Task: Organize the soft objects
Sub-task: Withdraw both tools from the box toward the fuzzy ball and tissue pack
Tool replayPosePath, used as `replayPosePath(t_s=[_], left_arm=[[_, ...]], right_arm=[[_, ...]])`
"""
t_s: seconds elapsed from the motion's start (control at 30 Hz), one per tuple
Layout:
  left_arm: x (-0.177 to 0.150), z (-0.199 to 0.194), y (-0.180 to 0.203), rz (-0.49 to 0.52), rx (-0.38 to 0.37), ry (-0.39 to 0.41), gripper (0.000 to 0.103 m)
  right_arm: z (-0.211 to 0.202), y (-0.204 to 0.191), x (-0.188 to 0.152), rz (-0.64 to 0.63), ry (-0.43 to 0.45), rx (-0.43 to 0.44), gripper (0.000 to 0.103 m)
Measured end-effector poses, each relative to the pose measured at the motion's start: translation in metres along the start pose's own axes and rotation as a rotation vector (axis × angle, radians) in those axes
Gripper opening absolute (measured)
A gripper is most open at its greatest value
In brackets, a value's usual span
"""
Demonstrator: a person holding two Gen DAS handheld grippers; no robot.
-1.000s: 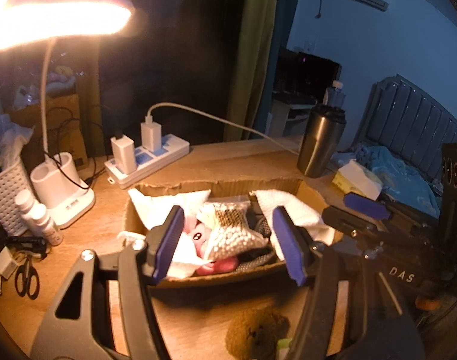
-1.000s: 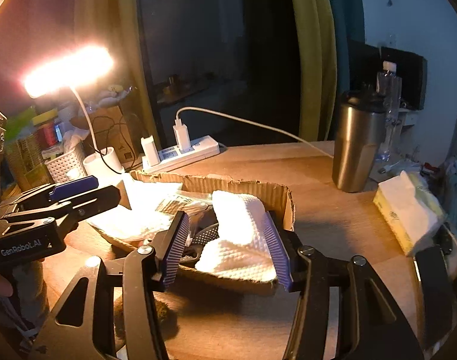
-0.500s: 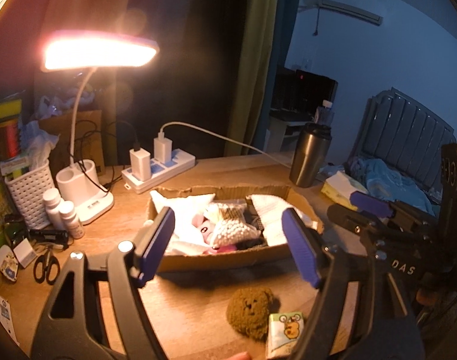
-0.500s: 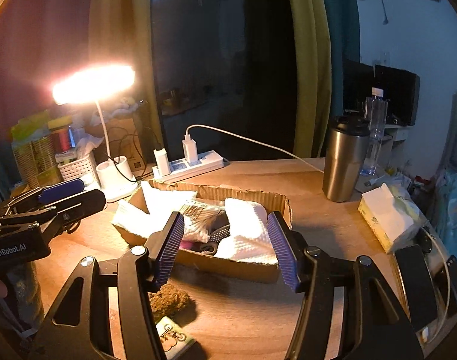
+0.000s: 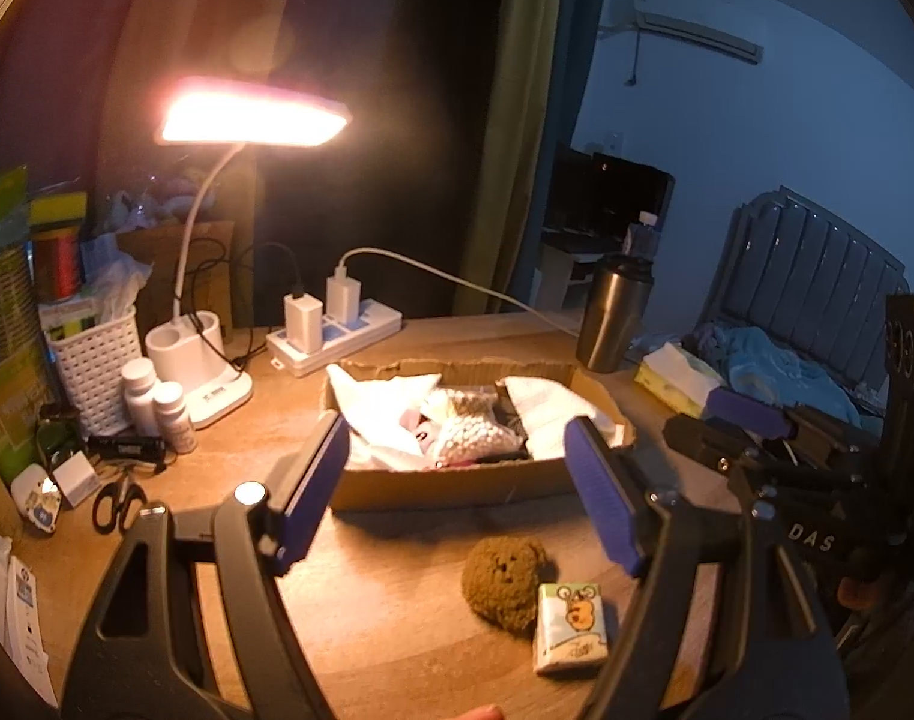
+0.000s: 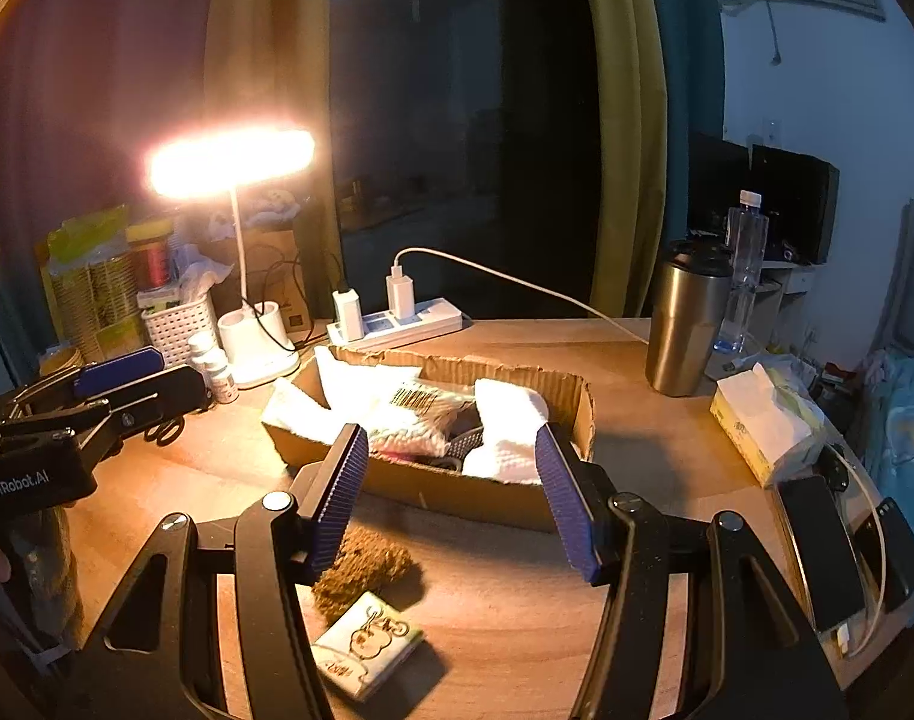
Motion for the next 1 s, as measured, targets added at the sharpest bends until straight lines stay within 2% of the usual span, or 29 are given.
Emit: replayPosePath(t_s=[0.6, 0.7, 0.87, 1.0], left_arm=[[-0.034, -0.015, -0.020, -0.036, 0.018, -0.035, 0.075], [-0.039, -0.015, -0.023, -0.037, 0.024, -0.044, 0.075], [-0.051, -0.011, -0.028, -0.046, 0.029, -0.070, 0.076], [-0.061, -0.004, -0.035, -0.060, 0.038, -0.109, 0.083]], right_arm=[[0.004, -0.022, -0.036, -0.013, -0.079, 0.007, 0.062], [0.010, -0.025, -0.044, -0.013, -0.103, 0.015, 0.070], [0.021, -0.033, -0.057, -0.024, -0.151, 0.038, 0.071], [0.031, -0.038, -0.067, -0.027, -0.192, 0.052, 0.071]])
Point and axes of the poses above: each gripper's, at about its wrist camera, not at the fingertips, and z roughly the way its jaws point, y to its right, x to its top, the point moved 2 cm from there along z, roughly the way its jaws point, and after that the axes turned 1 degree about -y, right-handed, at the moved point
